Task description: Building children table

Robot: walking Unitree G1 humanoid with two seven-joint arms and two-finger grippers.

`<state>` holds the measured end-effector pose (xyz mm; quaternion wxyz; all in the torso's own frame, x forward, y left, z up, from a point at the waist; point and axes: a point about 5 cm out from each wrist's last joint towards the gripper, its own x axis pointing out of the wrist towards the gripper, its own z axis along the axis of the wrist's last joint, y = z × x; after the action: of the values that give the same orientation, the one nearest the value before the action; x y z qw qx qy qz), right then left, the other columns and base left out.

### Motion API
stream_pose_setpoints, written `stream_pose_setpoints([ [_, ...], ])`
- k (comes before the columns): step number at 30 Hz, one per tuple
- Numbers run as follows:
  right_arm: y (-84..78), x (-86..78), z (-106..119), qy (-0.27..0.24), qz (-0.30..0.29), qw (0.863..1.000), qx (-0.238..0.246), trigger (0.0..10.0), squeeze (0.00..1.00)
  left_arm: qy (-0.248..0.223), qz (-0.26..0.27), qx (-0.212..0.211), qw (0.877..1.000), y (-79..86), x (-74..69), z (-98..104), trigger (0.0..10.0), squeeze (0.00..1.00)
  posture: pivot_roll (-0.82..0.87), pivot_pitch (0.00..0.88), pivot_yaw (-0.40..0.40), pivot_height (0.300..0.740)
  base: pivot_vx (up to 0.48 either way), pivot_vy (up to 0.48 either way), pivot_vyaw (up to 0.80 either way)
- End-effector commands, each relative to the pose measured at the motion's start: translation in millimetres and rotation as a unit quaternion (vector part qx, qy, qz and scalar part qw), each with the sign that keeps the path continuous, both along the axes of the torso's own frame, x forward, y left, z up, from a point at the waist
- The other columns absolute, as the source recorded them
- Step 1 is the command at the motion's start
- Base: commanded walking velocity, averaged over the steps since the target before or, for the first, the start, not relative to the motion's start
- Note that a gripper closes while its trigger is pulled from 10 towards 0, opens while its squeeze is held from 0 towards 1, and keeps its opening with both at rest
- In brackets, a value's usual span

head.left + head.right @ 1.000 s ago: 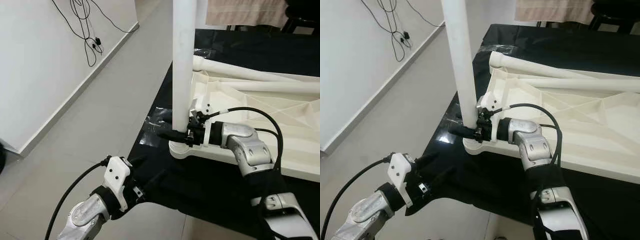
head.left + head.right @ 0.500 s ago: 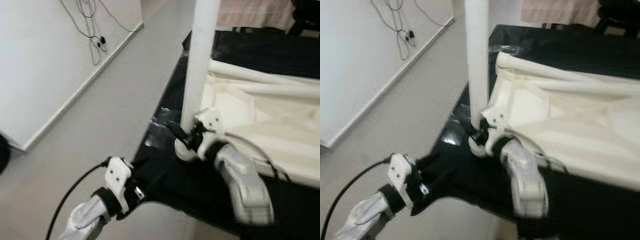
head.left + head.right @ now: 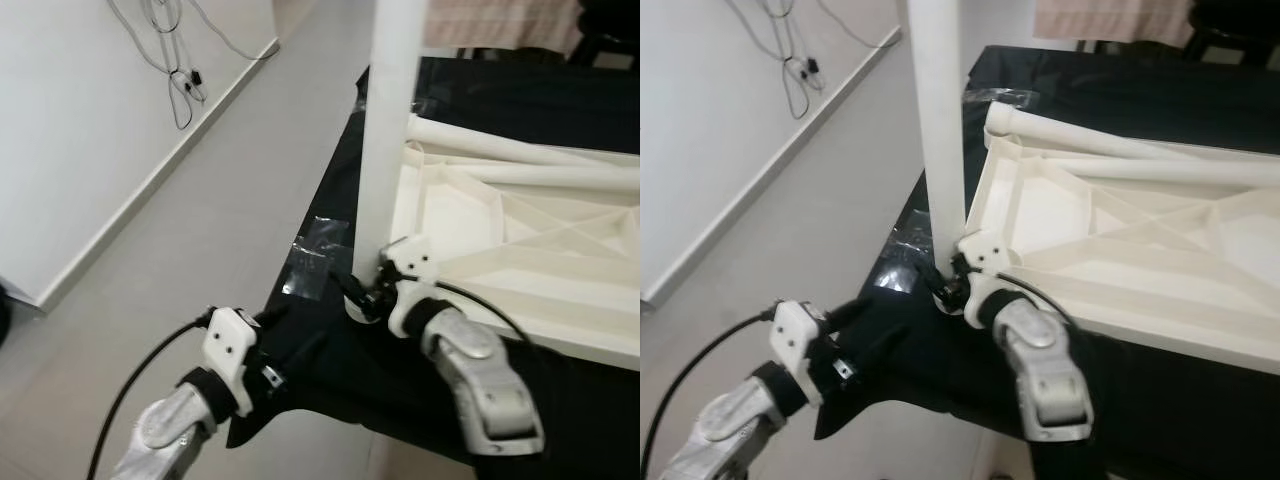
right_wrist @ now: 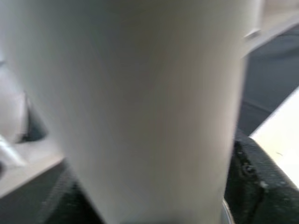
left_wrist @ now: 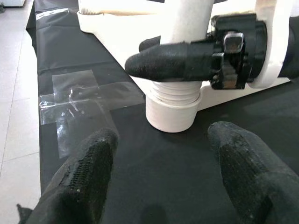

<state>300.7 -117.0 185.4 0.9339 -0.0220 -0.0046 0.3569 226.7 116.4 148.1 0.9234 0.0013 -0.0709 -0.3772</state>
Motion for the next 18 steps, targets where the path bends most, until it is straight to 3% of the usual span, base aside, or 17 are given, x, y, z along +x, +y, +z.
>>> stream_pose_setpoints([
  [1, 5.0, -1.3, 8, -0.013, 0.070, 0.997, 0.019, 10.0, 0.42, 0.010, 0.002, 0.009, 1.000, 0.7, -0.9, -7, 10.0, 0.00, 0.00, 0.204, 0.059, 0.740, 0.000, 0.000, 0.00],
  [2, 3.3, -1.5, 13, -0.025, 0.101, 0.995, 0.002, 10.0, 0.00, 0.010, 0.001, 0.010, 1.000, 0.2, -0.9, -7, 10.0, 0.00, 0.00, 0.200, 0.055, 0.740, 0.000, 0.000, 0.00],
  [3, 3.3, -1.5, 13, -0.025, 0.101, 0.995, 0.002, 10.0, 0.00, 0.010, 0.001, 0.010, 1.000, 0.2, -0.9, -7, 10.0, 0.00, 0.00, 0.200, 0.055, 0.740, 0.000, 0.000, 0.00],
  [6, -3.4, 7.6, 17, -0.029, 0.193, 0.979, -0.053, 10.0, 0.00, 0.011, -0.001, 0.009, 1.000, -1.5, -0.8, -8, 10.0, 0.00, 0.00, 0.192, 0.048, 0.740, 0.000, 0.000, 0.00],
  [10, -4.4, 18.1, 20, -0.022, 0.232, 0.970, -0.064, 10.0, 0.00, 0.010, 0.001, 0.007, 1.000, -3.0, -1.4, -9, 10.0, 0.00, 0.01, 0.183, 0.038, 0.740, 0.000, 0.000, 0.00],
  [11, -3.8, 23.7, 21, -0.021, 0.243, 0.967, -0.066, 9.1, 0.00, 0.009, 0.002, 0.007, 1.000, -3.6, -1.7, -9, 10.0, 0.00, 0.01, 0.181, 0.038, 0.740, 0.000, 0.000, 0.00],
  [12, -2.7, 29.7, 24, -0.018, 0.253, 0.965, -0.062, 4.6, 0.00, 0.009, 0.003, 0.007, 1.000, -4.2, -2.1, -9, 10.0, 0.00, 0.02, 0.180, 0.036, 0.740, 0.000, 0.000, 0.00],
  [13, -2.7, 29.7, 24, -0.018, 0.253, 0.965, -0.062, 4.6, 0.00, 0.009, 0.003, 0.007, 1.000, -4.2, -2.1, -9, 10.0, 0.00, 0.02, 0.180, 0.036, 0.740, 0.000, 0.000, 0.00],
  [14, -2.4, 37.5, 26, -0.012, 0.261, 0.964, -0.056, 0.0, 0.00, 0.009, 0.004, 0.007, 1.000, -5.0, -2.9, -10, 10.0, 0.00, 0.02, 0.179, 0.036, 0.740, 0.000, 0.000, 0.00],
  [18, -5.6, 43.7, 27, -0.010, 0.264, 0.963, -0.060, 0.0, 0.00, 0.009, 0.003, 0.007, 1.000, -5.6, -3.8, -10, 10.0, 0.00, 0.02, 0.181, 0.036, 0.740, 0.000, 0.000, 0.00],
])
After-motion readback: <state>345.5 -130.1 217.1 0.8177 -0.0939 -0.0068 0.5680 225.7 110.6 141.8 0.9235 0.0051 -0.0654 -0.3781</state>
